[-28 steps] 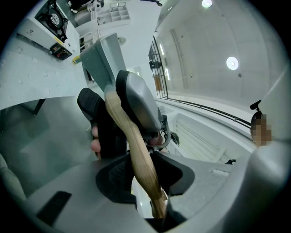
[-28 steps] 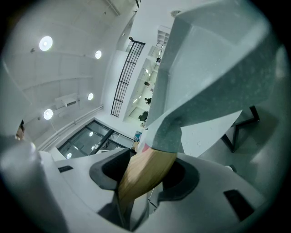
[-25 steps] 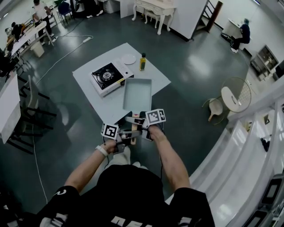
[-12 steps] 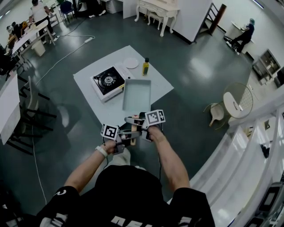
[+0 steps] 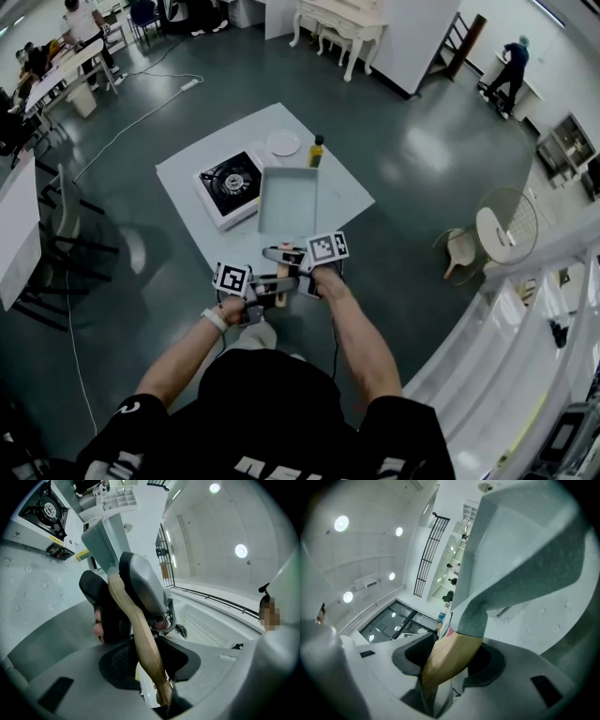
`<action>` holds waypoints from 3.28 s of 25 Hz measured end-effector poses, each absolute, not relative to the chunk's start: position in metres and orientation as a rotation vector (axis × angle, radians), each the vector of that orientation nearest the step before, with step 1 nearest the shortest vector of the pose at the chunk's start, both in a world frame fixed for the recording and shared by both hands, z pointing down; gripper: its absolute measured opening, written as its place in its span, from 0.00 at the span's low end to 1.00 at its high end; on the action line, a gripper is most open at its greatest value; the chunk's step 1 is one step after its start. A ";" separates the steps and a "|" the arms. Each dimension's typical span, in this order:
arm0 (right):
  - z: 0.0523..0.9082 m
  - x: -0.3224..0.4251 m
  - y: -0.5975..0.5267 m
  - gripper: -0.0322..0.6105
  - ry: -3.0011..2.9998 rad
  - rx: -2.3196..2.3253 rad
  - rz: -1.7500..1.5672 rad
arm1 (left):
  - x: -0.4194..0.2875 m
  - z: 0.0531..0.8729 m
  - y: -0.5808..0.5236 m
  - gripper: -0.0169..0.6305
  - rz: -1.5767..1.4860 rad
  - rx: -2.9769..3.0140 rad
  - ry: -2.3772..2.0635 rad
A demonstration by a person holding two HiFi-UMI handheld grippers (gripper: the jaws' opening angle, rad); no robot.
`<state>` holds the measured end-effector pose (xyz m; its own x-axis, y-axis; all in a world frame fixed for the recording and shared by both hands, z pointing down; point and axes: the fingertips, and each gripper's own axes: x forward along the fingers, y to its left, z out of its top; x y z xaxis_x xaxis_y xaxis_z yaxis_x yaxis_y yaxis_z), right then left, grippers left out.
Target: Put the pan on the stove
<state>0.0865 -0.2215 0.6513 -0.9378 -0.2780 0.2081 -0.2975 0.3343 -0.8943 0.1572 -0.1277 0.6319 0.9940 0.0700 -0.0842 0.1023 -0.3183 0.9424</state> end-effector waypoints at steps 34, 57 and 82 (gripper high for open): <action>0.678 -0.027 -0.379 0.35 -2.523 0.400 1.700 | 0.051 0.666 -0.294 0.19 -0.056 1.870 -0.016; 0.706 -0.043 -0.435 0.35 -2.461 0.236 1.694 | 0.046 0.692 -0.361 0.19 -0.132 1.835 -0.129; 0.774 -0.054 -0.460 0.35 -2.441 0.071 1.773 | 0.039 0.759 -0.396 0.19 -0.101 1.837 -0.265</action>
